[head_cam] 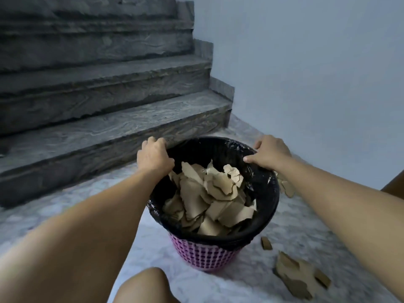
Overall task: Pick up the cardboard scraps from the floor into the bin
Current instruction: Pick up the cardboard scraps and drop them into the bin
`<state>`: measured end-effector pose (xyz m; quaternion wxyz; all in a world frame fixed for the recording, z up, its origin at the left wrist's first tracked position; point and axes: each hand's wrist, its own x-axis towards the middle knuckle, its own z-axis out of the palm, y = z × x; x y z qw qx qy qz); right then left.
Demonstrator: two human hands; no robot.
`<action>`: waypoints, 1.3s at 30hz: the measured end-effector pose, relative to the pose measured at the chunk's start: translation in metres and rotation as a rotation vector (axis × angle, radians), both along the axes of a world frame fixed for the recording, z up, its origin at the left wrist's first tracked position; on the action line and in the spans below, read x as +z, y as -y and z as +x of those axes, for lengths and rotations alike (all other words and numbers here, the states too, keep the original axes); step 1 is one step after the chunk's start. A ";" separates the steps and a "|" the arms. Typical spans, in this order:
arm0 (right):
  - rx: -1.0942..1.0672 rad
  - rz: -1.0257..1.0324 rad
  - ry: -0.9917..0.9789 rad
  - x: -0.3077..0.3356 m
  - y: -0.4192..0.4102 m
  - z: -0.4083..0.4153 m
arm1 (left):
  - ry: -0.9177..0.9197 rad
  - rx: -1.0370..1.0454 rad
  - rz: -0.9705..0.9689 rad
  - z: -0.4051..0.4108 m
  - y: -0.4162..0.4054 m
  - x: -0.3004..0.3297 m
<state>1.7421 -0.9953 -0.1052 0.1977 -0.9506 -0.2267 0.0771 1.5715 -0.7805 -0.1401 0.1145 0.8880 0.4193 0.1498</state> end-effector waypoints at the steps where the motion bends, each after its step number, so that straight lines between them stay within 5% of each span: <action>1: -0.018 -0.065 0.017 -0.004 0.004 -0.003 | -0.077 0.022 -0.011 -0.005 -0.002 -0.002; 3: -0.038 -0.144 -0.122 -0.014 0.010 -0.006 | -0.129 0.078 -0.156 -0.013 -0.007 -0.009; 7: -0.088 0.047 -0.497 -0.021 0.017 -0.009 | -0.032 0.126 -0.289 -0.023 -0.015 -0.011; 12: -0.012 0.259 -0.573 -0.028 -0.011 -0.027 | -0.035 0.152 -0.283 -0.043 -0.037 -0.011; 17: 0.072 0.440 -0.412 -0.047 -0.067 -0.050 | 0.011 0.226 -0.226 -0.082 -0.068 -0.019; 22: 0.033 0.749 -0.604 -0.064 -0.132 -0.100 | 0.178 0.410 -0.186 -0.134 -0.104 -0.022; 31: 0.348 0.695 -0.806 -0.091 -0.213 -0.135 | 0.260 0.521 -0.145 -0.186 -0.110 -0.044; 39: 0.201 0.872 -0.921 -0.080 -0.243 -0.128 | 0.214 0.620 -0.089 -0.172 -0.121 -0.042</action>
